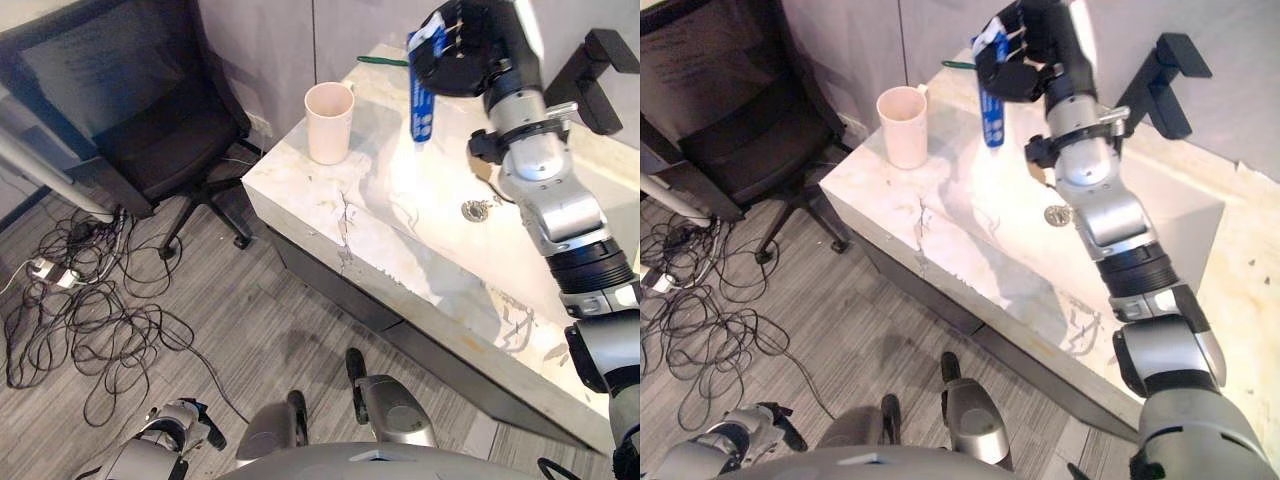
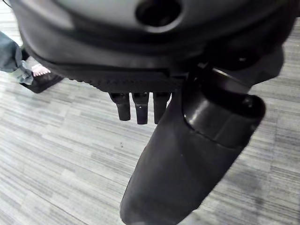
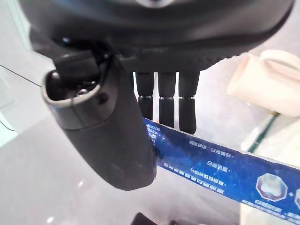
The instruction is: Organize the bathroom.
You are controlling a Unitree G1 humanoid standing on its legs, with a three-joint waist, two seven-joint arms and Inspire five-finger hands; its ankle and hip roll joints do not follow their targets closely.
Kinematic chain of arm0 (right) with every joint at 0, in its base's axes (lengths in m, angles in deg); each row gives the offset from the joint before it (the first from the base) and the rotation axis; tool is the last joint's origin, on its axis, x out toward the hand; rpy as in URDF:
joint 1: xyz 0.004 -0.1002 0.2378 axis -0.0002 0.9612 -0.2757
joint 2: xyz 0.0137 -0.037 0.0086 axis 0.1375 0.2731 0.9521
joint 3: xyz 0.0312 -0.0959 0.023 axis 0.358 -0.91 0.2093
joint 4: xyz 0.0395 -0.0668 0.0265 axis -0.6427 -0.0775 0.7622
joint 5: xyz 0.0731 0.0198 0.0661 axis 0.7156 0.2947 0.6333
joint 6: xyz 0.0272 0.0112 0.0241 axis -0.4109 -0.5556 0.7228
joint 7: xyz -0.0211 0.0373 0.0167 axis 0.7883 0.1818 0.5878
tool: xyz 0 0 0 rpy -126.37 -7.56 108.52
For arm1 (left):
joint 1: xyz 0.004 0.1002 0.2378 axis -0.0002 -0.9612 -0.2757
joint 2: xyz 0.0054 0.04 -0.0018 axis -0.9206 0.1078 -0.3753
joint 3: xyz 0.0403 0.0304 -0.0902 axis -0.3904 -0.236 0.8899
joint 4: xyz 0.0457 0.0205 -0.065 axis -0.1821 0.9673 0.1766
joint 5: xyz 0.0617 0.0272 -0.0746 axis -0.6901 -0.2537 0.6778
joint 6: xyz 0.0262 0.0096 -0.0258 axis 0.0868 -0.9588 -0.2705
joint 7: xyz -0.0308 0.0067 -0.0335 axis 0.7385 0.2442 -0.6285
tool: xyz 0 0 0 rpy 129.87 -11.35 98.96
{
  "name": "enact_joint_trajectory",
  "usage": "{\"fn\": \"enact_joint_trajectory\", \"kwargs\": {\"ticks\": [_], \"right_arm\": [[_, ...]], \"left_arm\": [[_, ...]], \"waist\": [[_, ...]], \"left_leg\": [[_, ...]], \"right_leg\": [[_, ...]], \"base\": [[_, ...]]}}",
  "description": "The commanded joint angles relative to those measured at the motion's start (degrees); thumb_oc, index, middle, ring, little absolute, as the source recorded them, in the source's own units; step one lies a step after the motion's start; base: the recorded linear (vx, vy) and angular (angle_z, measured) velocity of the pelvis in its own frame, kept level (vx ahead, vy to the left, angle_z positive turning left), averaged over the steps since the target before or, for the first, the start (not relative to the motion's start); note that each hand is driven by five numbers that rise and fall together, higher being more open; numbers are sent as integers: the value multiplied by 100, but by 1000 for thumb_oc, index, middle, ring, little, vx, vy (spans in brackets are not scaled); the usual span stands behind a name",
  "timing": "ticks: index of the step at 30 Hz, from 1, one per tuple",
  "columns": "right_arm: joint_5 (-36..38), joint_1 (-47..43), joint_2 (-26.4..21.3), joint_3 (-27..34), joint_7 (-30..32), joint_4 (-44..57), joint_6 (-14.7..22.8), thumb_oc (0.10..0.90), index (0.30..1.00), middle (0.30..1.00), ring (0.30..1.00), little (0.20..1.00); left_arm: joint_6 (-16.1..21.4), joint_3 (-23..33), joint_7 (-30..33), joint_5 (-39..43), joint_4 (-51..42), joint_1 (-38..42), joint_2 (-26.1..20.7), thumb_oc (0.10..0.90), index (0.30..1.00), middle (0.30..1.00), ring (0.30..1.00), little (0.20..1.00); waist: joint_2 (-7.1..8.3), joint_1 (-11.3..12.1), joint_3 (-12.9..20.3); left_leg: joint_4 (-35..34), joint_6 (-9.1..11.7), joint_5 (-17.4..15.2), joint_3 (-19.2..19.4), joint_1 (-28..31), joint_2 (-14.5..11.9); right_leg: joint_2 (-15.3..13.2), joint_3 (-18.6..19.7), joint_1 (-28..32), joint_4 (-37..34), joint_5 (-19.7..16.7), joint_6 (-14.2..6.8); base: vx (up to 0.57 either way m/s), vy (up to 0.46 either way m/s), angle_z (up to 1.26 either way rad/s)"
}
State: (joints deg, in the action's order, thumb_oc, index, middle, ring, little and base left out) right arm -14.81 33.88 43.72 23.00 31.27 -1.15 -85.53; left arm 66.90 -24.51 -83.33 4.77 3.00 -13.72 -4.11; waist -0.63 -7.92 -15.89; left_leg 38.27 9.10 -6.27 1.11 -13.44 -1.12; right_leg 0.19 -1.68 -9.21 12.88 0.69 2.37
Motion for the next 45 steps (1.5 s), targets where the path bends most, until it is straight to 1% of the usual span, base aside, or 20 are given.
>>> {"fn": "enact_joint_trajectory", "kwargs": {"ticks": [1,2,3,4,5,6,7,9,12,15,17,20,23,28,37,39,42,43,44,45], "right_arm": [[-452,-771,145,573,205,425,1058,400,300,300,300,300],[-842,-939,381,405,519,272,975,400,300,300,300,300],[-1009,-988,553,397,611,234,912,400,300,300,300,300],[-970,-936,592,455,629,244,946,400,300,300,300,300],[-896,-890,593,485,631,252,968,400,300,300,300,300],[-750,-829,563,546,583,228,1019,400,300,300,300,300],[-614,-860,518,563,536,171,1076,400,300,300,300,300],[-500,-890,490,555,517,167,1072,400,300,300,300,300],[-247,-941,377,539,501,209,998,400,300,300,300,300],[-139,-926,281,544,543,229,1004,400,300,300,300,300],[-118,-949,229,532,561,191,1038,400,300,300,300,300],[-51,-972,111,539,575,66,1201,400,300,300,300,300],[43,-1036,25,573,507,30,1243,400,300,300,300,300],[-100,-1103,-45,532,329,29,1290,400,300,300,300,300],[24,-932,113,575,265,212,1337,400,300,300,300,300],[79,-824,215,591,261,317,1372,400,300,300,300,300],[607,-655,356,599,281,466,1476,400,300,300,300,300],[659,-640,370,599,270,477,1481,400,300,300,300,300],[1033,-599,470,606,302,532,1512,400,300,300,300,300],[1197,-561,533,615,320,587,1528,400,300,300,300,300]], "left_arm": [[-451,-335,-268,-428,-177,-490,-405,800,900,900,900,900],[-593,-428,-400,-593,-346,-462,-373,800,900,900,900,900],[-768,-506,-431,-564,-421,-408,-365,800,900,900,900,900],[-852,-545,-303,-379,-456,-434,-318,800,900,900,900,900],[-858,-569,-208,-288,-460,-492,-292,800,900,900,900,900],[-767,-605,-86,-279,-333,-582,-260,800,900,900,900,900],[-604,-547,96,-86,-171,-670,-313,800,900,900,900,900],[-585,-498,201,33,-131,-701,-358,800,900,900,900,900],[-545,-408,186,100,-91,-747,-450,800,900,900,900,900],[-500,-353,96,101,-101,-785,-468,800,900,900,900,900],[-488,-348,-5,37,-93,-793,-453,800,900,900,900,900],[-453,-333,-85,-70,-89,-867,-406,800,900,900,900,900],[-460,-334,-107,-105,-81,-929,-368,800,900,900,900,900],[-544,-342,-59,-68,-165,-1015,-315,800,900,900,900,900],[-625,-297,-18,127,-208,-1125,-246,800,900,900,900,900],[-632,-274,8,192,-207,-1180,-187,800,900,900,900,900],[-631,-266,66,306,-206,-1255,-128,800,900,900,900,900],[-630,-262,74,313,-204,-1260,-120,800,900,900,900,900],[-622,-290,99,368,-197,-1272,-101,800,900,900,900,900],[-613,-300,116,415,-190,-1274,-86,800,900,900,900,900]], "waist": [[296,110,477],[299,158,492],[328,158,501],[302,194,513],[297,224,537],[270,230,592],[216,205,581],[201,180,579],[181,140,614],[178,135,664],[179,134,710],[187,150,782],[205,155,855],[230,150,936],[261,154,986],[267,156,986],[274,165,1005],[275,166,1006],[269,170,1004],[269,167,1000]], "left_leg": [[418,-785,104,327,-445,-300],[-1030,-1053,-187,233,-72,-149],[-992,-1080,-170,120,-26,-71],[-1165,-1015,-174,33,-10,-30],[-1382,-1018,-272,39,117,21],[-1784,-980,-220,97,396,6],[-2250,-930,-101,251,756,-76],[-2407,-925,-70,336,890,-109],[-2530,-909,-52,451,997,-145],[-2523,-922,-69,476,994,-118],[-2529,-922,-77,472,996,-101],[-2585,-915,-73,487,1028,-95],[-2591,-903,-93,505,1058,-110],[-2615,-906,-134,571,1144,-145],[-2614,-925,-176,617,1182,-166],[-2580,-922,-194,643,1171,-180],[-2593,-920,-191,643,1171,-187],[-2597,-919,-189,644,1171,-189],[-2605,-904,-178,643,1164,-194],[-2604,-900,-182,646,1163,-200]], "right_leg": [[-172,273,398,-60,273,-476],[-150,462,421,-102,300,-569],[-169,588,366,-58,285,-589],[-176,560,327,46,350,-611],[-197,531,306,107,400,-663],[-221,498,258,145,399,-773],[-253,513,152,223,415,-897],[-259,537,140,204,426,-923],[-266,534,130,194,467,-944],[-260,537,181,145,500,-921],[-252,560,225,97,517,-898],[-254,559,303,-24,500,-890],[-261,559,326,-47,498,-893],[-270,584,355,-69,497,-901],[-270,595,346,-36,531,-891],[-269,587,332,3,562,-876],[-243,597,350,-18,584,-847],[-242,596,349,-20,585,-846],[-236,596,343,-13,596,-843],[-230,601,346,-17,601,-842]], "base": [[207,115,24],[233,141,18],[220,154,-5],[127,99,-23],[136,107,-15],[150,115,-2],[114,80,-3],[59,44,-11],[59,31,6],[61,29,-9],[51,29,2],[58,36,1],[54,39,-1],[55,41,-4],[30,21,-4],[39,49,-2],[49,39,0],[31,29,1],[0,0,0],[0,0,0]]}}
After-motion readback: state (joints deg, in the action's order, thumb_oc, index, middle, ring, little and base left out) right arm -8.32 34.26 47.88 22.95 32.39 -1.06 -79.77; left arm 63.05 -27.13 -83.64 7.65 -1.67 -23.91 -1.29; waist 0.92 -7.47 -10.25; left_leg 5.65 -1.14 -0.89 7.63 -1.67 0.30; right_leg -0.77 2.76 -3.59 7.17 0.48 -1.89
